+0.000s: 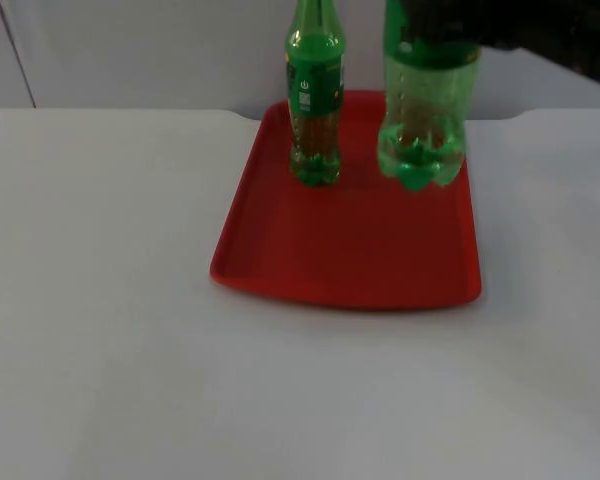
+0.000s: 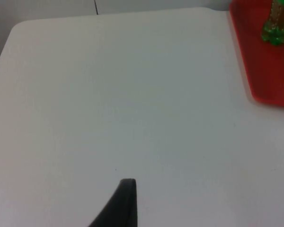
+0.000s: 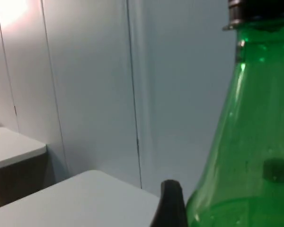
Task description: Place the bottle upright on the tray.
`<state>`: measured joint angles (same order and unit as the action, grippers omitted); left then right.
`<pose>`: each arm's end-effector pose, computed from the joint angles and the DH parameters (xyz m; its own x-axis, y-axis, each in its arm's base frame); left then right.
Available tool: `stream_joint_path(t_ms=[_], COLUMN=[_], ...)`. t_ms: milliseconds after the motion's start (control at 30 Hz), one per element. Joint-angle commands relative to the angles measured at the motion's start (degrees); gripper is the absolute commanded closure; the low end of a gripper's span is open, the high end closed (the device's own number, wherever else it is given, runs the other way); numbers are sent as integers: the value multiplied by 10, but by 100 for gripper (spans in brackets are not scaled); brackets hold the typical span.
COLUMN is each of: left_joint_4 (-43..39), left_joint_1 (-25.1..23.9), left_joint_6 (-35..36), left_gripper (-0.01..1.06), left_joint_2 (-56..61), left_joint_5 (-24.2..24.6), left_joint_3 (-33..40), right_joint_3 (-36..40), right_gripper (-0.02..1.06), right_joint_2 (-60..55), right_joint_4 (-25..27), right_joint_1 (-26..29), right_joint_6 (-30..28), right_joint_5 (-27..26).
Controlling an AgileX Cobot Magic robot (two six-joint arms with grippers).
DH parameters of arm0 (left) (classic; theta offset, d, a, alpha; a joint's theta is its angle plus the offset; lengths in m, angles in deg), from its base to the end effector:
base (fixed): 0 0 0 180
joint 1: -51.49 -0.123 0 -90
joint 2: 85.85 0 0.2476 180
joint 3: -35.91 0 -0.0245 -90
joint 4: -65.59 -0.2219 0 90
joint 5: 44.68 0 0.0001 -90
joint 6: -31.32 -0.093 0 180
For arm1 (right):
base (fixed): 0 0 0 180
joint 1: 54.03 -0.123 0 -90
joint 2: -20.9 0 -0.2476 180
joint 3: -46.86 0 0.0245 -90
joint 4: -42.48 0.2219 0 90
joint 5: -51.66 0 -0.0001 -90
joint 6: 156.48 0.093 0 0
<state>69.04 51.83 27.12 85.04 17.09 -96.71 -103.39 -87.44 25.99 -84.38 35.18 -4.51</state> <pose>0.0088 -0.0050 0.2611 -0.4700 0.0475 -0.8814 0.0738 0.9972 0.0144 0.2772 0.1877 0.2201 0.0766 0.0901 -0.9930 -0.6967 0.7173 0.0113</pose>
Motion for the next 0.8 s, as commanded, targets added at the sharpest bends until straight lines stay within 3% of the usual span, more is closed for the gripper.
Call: stream_joint_path(t_ms=[0,100,400,767], left_joint_4=[-1,-1,-1,-1], left_joint_1=[-2,-2,-2,-2], left_joint_6=[0,0,0,0], left_gripper=[0,0,0,0], left_joint_2=[1,1,1,1], left_joint_5=[-1,-1,-1,-1], left_joint_3=[2,2,2,2], right_joint_3=[0,0,-33,-135], right_gripper=[105,105,105,105], right_joint_2=[-20,-57,-151,-229], right_joint_4=[1,1,0,1], right_joint_1=[-3,-3,-3,-3], right_joint_6=[-1,-13,-22,-18], right_joint_5=[-63,-138,-138,-138])
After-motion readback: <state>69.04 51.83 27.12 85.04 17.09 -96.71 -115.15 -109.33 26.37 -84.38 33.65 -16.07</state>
